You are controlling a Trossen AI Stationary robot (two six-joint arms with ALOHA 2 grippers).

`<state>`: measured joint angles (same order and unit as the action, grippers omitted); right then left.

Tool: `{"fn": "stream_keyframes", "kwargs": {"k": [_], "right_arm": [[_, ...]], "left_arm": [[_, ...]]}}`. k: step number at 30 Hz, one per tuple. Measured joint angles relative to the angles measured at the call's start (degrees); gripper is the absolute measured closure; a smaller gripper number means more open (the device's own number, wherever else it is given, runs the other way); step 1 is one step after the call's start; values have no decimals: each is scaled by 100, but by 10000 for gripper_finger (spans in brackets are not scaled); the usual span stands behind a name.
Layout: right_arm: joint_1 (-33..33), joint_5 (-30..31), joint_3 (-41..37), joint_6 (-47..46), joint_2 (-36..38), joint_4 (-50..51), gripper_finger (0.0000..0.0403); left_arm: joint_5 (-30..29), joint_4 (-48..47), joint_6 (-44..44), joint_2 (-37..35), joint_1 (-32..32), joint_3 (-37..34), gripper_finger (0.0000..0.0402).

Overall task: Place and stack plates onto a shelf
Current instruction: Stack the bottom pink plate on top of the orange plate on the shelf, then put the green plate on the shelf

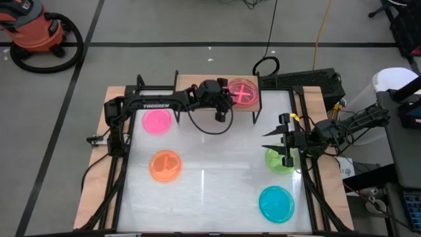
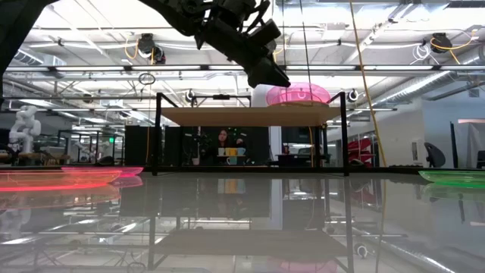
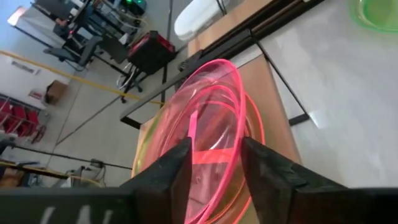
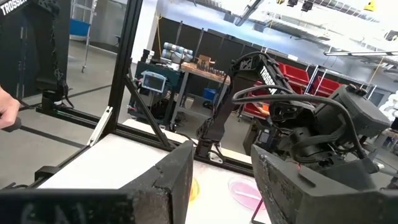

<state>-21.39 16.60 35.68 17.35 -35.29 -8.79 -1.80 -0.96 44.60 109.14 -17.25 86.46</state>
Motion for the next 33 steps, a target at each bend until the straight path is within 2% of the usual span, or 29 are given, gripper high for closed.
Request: {"fn": "stream_keyframes", "kwargs": {"k": [7,10,15,22,28,31,33], "right_arm": [[0,2,0,-171,2,89,259],[0,4,0,-271,0,164,259],[1,7,0,-460,-2,308,259],[2,337,0,-760,-11,600,259],[4,765,0,-1128,-20,1111,259],[-11,734,0,-1366,-26,1096,259],[-11,732,0,-1374,-26,1098,259]], "left_arm": [[-328,11,41,-2,66,0,223],[-577,-126,12,-49,61,0,220],[-631,-370,-120,-363,83,0,220],[-637,-733,-694,-976,131,0,220],[-555,-1374,-1599,-1458,339,-5,220],[-471,-1356,-1915,-1684,503,-376,220],[-466,-875,-1964,-1801,633,-873,220]]}}
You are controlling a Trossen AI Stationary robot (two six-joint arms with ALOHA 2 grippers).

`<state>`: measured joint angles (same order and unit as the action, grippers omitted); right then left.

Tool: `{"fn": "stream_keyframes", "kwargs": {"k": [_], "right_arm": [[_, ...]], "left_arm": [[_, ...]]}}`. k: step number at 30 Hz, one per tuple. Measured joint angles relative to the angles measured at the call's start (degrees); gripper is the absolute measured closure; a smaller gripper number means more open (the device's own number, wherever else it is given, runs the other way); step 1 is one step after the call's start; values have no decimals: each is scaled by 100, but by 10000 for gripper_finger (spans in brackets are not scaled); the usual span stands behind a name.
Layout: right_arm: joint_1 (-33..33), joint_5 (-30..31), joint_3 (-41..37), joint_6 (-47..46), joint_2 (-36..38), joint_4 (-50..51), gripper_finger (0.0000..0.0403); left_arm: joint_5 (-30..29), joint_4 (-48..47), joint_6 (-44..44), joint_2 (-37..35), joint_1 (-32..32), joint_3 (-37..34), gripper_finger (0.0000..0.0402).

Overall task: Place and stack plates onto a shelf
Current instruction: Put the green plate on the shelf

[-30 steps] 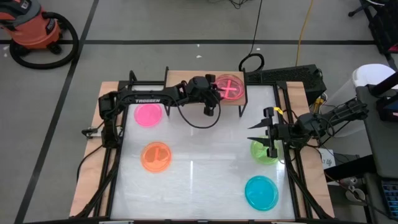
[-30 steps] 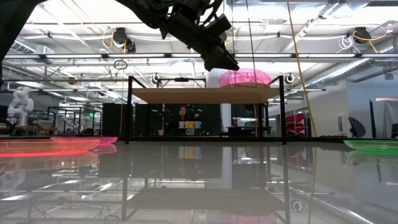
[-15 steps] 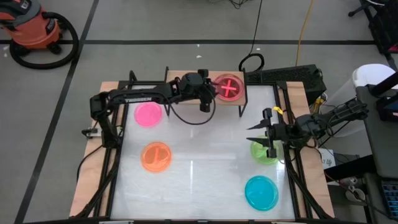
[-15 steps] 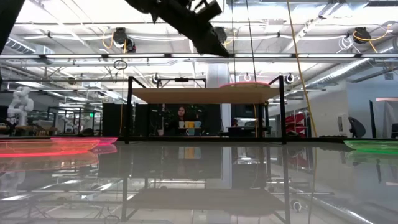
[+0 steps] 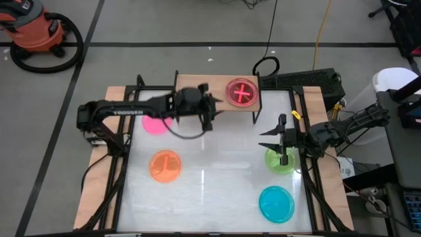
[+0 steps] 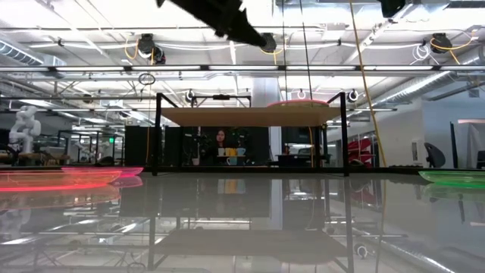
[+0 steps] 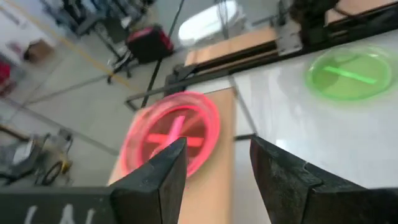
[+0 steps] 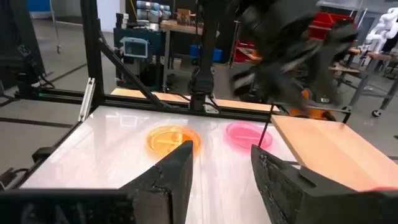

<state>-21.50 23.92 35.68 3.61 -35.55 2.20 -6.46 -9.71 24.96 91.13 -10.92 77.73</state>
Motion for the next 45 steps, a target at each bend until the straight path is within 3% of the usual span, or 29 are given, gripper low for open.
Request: {"fn": "stream_keyframes", "kwargs": {"k": [8,11,14,19,28,40,45], "right_arm": [[13,6,0,-26,-39,126,259],[48,39,2,-136,-173,243,259],[178,166,2,-192,-409,291,259],[539,92,185,-605,-942,494,259],[990,-932,678,-1445,-1899,1941,259],[878,-2557,675,-3010,-2034,4406,259],[462,-2717,558,-3553,-2039,4823,259]], "left_arm": [[-271,3209,-702,-859,255,-2545,220],[-278,4099,-969,-1144,332,-3331,220],[-277,4391,-909,-1455,359,-3896,220],[-476,4720,-1057,-1837,346,-4159,220],[-466,4600,-1280,-1908,410,-4163,220],[-457,4579,-1466,-1915,588,-4163,220],[-459,4474,-1538,-1915,636,-4163,220]]}}
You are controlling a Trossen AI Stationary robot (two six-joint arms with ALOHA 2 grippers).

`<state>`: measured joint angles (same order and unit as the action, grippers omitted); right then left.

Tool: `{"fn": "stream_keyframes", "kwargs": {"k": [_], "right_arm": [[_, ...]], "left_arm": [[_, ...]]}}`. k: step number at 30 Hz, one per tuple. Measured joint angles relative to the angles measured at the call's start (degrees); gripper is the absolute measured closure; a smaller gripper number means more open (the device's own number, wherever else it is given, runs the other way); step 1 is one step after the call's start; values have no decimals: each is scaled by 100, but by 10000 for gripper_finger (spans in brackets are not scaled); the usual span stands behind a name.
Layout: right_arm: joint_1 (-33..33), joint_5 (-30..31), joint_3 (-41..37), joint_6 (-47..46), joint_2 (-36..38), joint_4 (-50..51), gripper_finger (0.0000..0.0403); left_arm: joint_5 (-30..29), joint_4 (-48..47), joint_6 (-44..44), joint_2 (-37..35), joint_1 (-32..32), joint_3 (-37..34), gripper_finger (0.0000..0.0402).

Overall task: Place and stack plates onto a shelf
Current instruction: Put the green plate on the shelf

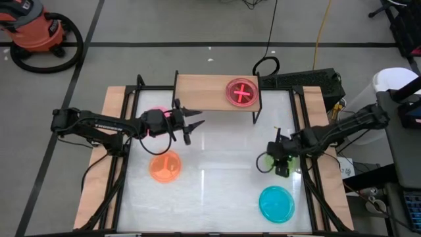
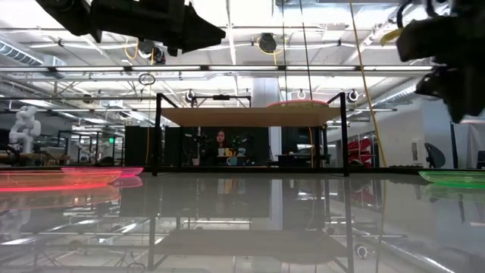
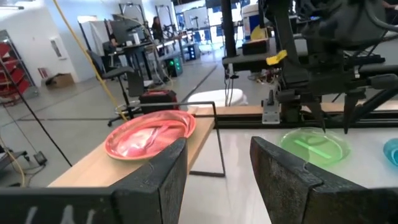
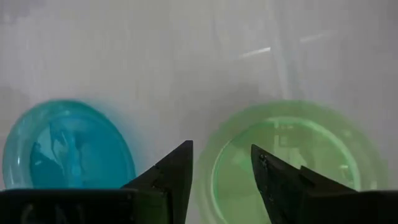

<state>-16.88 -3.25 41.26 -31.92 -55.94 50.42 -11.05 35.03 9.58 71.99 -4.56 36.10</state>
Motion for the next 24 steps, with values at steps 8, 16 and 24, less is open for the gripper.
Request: {"fn": "stream_keyframes", "kwargs": {"k": [8,16,24], "right_arm": [[-836,117,-556,-694,-130,-980,259],[-1417,1268,-476,-1034,-1013,-862,259],[-1607,1371,-338,-1615,-1807,-828,259]], "left_arm": [[0,-289,-289,0,25,0,220],[0,-322,-390,0,77,0,220],[0,-327,-391,0,81,0,220]]}}
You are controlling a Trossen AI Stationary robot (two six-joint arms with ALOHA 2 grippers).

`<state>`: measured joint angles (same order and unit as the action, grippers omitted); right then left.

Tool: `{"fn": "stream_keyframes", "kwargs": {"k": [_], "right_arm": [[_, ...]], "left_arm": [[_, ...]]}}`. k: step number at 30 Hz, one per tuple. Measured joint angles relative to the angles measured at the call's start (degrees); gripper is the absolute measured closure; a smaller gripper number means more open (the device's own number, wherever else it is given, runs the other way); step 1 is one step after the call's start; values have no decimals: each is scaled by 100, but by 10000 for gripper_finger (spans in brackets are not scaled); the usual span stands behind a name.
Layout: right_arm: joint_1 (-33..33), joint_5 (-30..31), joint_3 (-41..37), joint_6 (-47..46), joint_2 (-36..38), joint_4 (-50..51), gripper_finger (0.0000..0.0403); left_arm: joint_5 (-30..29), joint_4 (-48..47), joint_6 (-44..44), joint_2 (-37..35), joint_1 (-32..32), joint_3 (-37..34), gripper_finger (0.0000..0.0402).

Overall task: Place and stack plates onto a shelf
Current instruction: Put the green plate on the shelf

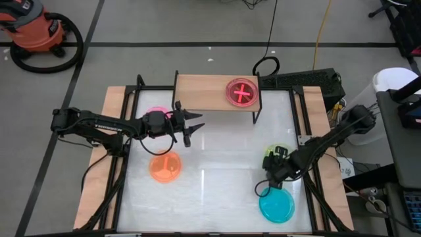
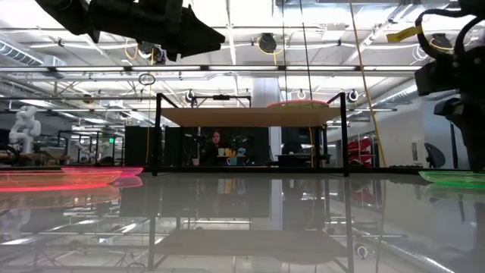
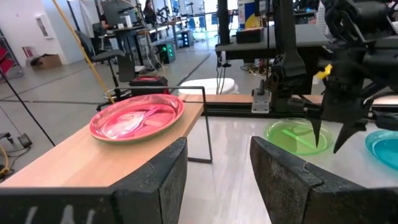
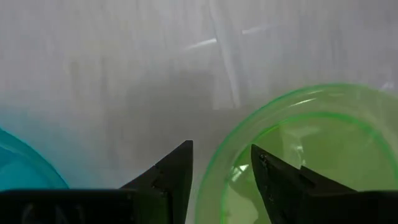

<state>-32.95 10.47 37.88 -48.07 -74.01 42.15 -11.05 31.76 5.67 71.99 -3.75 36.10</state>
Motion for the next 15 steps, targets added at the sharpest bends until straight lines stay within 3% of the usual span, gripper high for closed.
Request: {"fn": "stream_keyframes", "kwargs": {"k": [11,15], "right_arm": [[-17,27,53,-530,-492,355,260],[-17,21,106,-482,-508,477,277]], "left_arm": [[-2,-4,2,0,-2,2,220],[-4,-4,4,0,-2,2,220]]}}
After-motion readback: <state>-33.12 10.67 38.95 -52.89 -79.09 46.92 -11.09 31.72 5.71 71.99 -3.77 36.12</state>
